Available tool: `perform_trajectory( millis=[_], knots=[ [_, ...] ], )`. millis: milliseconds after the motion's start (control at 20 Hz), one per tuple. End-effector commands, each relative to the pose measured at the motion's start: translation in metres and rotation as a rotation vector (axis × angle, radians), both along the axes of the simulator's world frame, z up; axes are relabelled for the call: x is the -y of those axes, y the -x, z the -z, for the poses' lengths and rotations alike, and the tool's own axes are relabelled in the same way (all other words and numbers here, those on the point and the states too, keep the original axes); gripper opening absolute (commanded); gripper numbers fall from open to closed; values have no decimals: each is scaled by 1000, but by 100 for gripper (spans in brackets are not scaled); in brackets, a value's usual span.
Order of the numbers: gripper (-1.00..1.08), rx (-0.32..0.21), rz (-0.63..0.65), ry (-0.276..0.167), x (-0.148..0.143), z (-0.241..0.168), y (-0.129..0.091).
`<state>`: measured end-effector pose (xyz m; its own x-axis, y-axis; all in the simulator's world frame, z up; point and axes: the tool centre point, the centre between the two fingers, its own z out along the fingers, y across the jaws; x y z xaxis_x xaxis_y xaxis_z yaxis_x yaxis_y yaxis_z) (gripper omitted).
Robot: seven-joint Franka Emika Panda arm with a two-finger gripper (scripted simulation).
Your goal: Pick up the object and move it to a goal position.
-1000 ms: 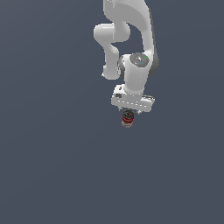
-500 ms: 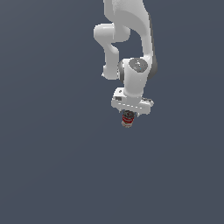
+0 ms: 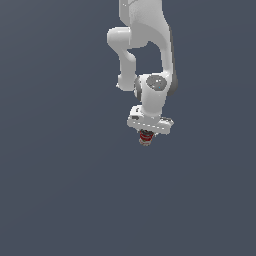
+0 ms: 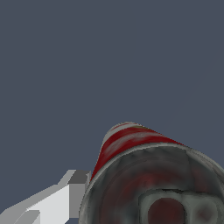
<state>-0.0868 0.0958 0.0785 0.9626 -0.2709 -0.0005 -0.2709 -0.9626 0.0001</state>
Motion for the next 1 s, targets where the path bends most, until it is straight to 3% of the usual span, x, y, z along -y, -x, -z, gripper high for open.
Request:
perform_trajectory(
  millis=[0, 600, 950],
  knots=[
    [-100, 1, 1, 0, 0, 1, 0],
    [-100, 1, 0, 0, 0, -2, 0],
    [-100, 1, 0, 0, 9, -27, -2]
  ],
)
